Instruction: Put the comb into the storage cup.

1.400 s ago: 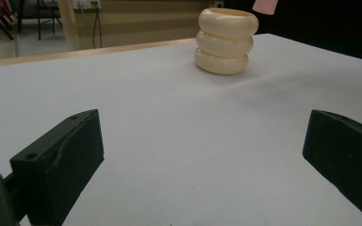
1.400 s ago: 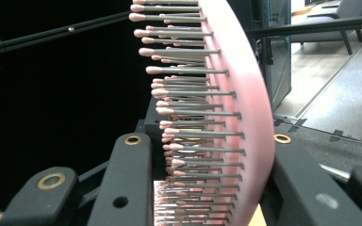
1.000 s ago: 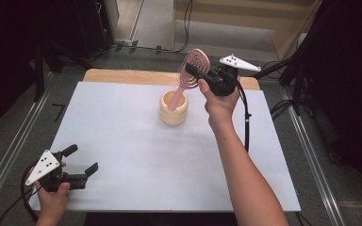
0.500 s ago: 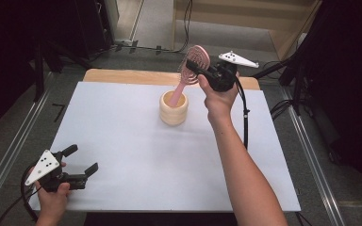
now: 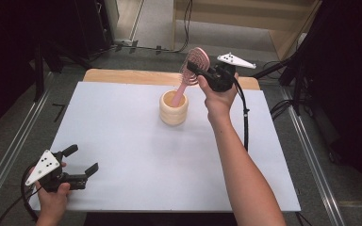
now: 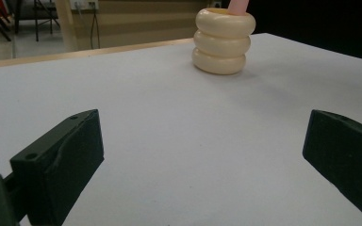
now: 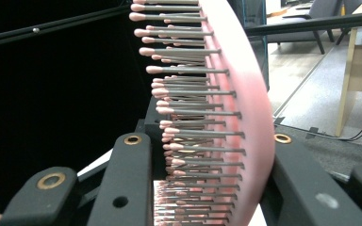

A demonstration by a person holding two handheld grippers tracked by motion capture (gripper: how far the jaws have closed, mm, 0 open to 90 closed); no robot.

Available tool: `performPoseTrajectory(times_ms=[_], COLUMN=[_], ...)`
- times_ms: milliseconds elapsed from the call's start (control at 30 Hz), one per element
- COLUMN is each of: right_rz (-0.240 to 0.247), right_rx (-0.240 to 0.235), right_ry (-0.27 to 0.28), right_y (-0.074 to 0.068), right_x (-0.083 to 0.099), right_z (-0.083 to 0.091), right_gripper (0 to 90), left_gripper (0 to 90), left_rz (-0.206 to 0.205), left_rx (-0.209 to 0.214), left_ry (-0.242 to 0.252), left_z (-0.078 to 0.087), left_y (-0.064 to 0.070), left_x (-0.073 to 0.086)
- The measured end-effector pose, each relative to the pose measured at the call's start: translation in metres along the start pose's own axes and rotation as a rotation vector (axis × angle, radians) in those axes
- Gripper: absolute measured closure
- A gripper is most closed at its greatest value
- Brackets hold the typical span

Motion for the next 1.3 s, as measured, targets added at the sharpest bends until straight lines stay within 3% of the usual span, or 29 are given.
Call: performPoseTrajectory(times_ms=[933, 1300], right_rz=[-0.056, -0.072], right_rx=[0.046, 0.058], right_ry=[-0.069, -0.086], right_y=[0.013, 0.009], right_x=[0.056, 0.070], right_z=[-0.014, -0.021], right_gripper=[64.6, 64.6], left_gripper=[0.0, 0.0], left_rz=[-0.003, -0.004], left_rx=[0.006, 0.007], left_ry=[0.001, 0.001], left_z=[0.000, 0.001], left_y=[0.000, 0.001], left_x=[0.000, 0.000])
Point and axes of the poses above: each handheld gripper's, and its own axes: z roughly backward along the jaws, x roughly out of its underside, y roughly to its right, the point moved 4 cm from there along -z, roughly forward along the jaws, and after that the axes turned 10 degrees about y, right-handed, at the moved point
